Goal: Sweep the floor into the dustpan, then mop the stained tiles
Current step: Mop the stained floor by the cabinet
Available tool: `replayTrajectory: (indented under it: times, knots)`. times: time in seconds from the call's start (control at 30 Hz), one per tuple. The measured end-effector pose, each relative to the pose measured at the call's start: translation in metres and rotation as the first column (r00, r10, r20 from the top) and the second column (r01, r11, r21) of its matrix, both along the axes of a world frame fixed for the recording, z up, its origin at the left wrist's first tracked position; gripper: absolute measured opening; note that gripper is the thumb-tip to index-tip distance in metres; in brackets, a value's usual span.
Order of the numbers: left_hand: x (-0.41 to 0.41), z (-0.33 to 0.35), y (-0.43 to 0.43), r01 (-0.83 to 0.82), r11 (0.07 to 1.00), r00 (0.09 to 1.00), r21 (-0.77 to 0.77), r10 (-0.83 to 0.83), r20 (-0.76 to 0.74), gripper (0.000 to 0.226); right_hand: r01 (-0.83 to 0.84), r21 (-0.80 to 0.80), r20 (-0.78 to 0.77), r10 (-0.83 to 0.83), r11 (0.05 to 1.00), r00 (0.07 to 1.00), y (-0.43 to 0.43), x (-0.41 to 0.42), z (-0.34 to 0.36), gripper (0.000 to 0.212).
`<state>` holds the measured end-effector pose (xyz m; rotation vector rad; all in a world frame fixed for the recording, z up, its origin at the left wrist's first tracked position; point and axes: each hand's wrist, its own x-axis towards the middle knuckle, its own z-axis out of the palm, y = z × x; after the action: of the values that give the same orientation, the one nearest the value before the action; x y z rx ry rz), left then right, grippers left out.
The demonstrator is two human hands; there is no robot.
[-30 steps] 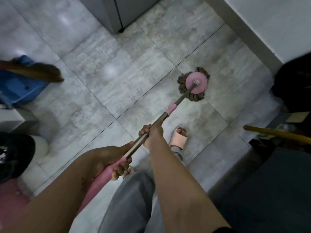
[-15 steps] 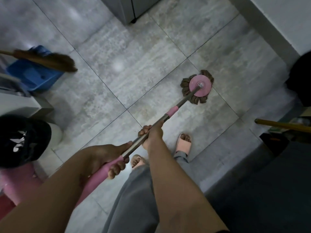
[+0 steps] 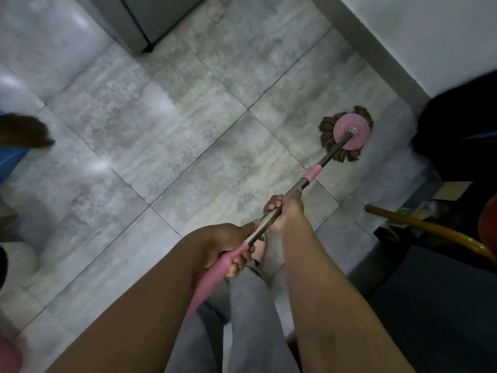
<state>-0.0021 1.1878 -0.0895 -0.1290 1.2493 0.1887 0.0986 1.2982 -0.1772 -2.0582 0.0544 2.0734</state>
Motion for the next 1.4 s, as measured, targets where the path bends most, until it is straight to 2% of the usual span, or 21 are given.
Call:
replayTrajectory:
  times: [0.03,0.1,0.17,0.23,0.3,0.47,0.6,0.77,0.87,1.0,1.13,1.2,1.3,1.4]
  knots:
    - [0.008,-0.004,0.02,-0.016,0.999,1.0,0.039,0.016,-0.002,0.053,0.001,0.004,0.003,-0.001,1.0,1.0,0.023,0.008,-0.004,0.057]
    - [0.022,-0.01,0.051,-0.128,0.991,0.986,0.05,0.122,0.115,0.053,-0.002,0.014,-0.003,0.002,1.0,1.0,0.064,0.023,-0.008,0.058]
    - [0.03,-0.012,0.068,-0.237,0.971,0.938,0.013,0.225,0.262,0.051,-0.004,0.017,-0.01,0.004,1.0,1.0,0.097,0.036,-0.012,0.061]
    - [0.033,-0.013,0.069,-0.285,0.958,0.887,0.022,0.254,0.385,0.05,-0.006,0.012,-0.018,0.006,1.0,1.0,0.12,0.044,-0.013,0.064]
    - [0.035,-0.01,0.061,-0.364,0.931,0.827,0.016,0.315,0.466,0.05,-0.007,0.011,-0.04,0.008,1.0,0.999,0.131,0.046,-0.014,0.064]
    - [0.037,-0.001,0.039,-0.56,0.82,0.707,-0.121,0.549,0.446,0.046,-0.001,-0.012,-0.111,0.0,1.0,0.994,0.103,0.025,-0.004,0.065]
    - [0.025,0.004,0.016,-0.625,0.758,0.632,-0.184,0.63,0.45,0.045,0.008,-0.049,-0.158,-0.016,0.999,0.987,0.063,0.0,0.009,0.059]
    - [0.025,0.003,0.006,-0.71,0.67,0.525,-0.216,0.708,0.472,0.045,-0.071,-0.074,-0.268,0.049,0.995,0.962,0.031,-0.003,0.015,0.057]
    - [0.034,-0.004,0.016,-0.73,0.653,0.532,-0.203,0.729,0.431,0.047,-0.125,-0.044,-0.292,0.106,0.991,0.951,0.046,0.011,0.011,0.053]
    - [0.045,-0.012,0.05,-0.722,0.661,0.543,-0.203,0.724,0.426,0.04,-0.171,0.071,-0.175,0.182,0.983,0.968,0.095,0.02,-0.004,0.032]
    - [0.053,-0.02,0.073,-0.711,0.669,0.522,-0.218,0.709,0.474,0.043,-0.077,0.14,-0.084,0.089,0.987,0.992,0.132,0.007,-0.02,0.029]
    - [0.055,-0.02,0.063,-0.704,0.671,0.514,-0.234,0.708,0.483,0.044,-0.047,0.105,-0.134,0.061,0.993,0.989,0.124,0.006,-0.024,0.034]
    - [0.049,-0.014,0.019,-0.673,0.699,0.526,-0.242,0.682,0.508,0.039,0.041,0.045,-0.291,-0.027,0.998,0.956,0.076,0.01,-0.025,0.041]
    - [0.034,-0.004,-0.035,-0.619,0.759,0.616,-0.201,0.628,0.476,0.043,0.082,-0.035,-0.353,-0.089,0.996,0.931,0.013,0.005,-0.014,0.044]
